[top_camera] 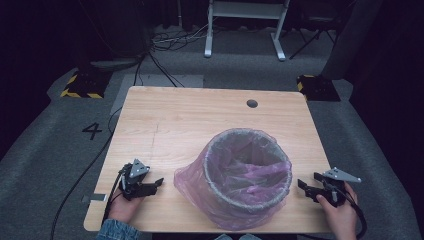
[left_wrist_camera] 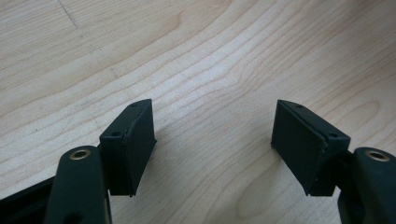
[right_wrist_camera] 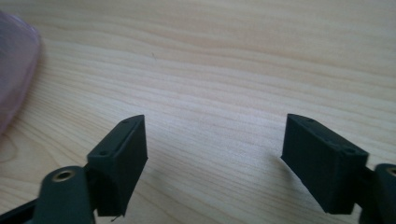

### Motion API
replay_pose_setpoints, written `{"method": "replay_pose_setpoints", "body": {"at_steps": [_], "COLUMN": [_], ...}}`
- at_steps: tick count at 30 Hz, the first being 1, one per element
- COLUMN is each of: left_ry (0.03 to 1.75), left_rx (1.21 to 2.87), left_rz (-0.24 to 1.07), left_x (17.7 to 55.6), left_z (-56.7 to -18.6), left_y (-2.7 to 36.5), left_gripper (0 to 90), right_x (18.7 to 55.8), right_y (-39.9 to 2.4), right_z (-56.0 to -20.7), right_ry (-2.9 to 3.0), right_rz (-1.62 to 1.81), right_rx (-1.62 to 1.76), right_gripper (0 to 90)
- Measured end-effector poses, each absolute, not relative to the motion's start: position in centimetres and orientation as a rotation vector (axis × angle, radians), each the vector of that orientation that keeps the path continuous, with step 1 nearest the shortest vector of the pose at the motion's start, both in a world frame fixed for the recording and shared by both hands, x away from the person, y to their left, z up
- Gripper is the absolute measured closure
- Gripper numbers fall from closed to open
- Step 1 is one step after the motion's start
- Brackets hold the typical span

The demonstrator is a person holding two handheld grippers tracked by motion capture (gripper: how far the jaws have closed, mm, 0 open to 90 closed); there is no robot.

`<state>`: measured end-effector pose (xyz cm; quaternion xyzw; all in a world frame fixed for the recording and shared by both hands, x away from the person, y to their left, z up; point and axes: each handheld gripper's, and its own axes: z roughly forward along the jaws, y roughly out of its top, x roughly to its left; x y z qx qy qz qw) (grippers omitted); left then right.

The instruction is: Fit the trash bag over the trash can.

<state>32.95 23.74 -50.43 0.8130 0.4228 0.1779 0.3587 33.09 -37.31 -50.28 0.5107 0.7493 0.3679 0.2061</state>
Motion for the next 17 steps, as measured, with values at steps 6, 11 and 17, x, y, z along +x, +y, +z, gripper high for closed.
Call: {"method": "replay_pose_setpoints", "body": {"at_steps": [6, 11, 17], "left_ry": [1.09, 1.093, 1.098], "left_rx": [2.099, 2.1, 2.095], "left_rz": [0.46, 0.462, 0.461], "left_x": [33.0, 33.0, 33.1], "left_z": [-50.4, -50.4, -50.4], "left_y": [23.7, 23.7, 23.7], "left_gripper": [29.8, 29.8, 29.6], "right_x": [34.2, 35.6, 36.2], "right_y": [-36.7, -36.8, -37.1], "right_z": [-50.4, -50.5, -50.5], "right_ry": [2.113, 2.146, 2.206], "right_rz": [0.92, 0.892, 0.918], "right_rx": [1.393, 1.402, 1.337], "right_gripper": [11.6, 0.0, 0.0]}}
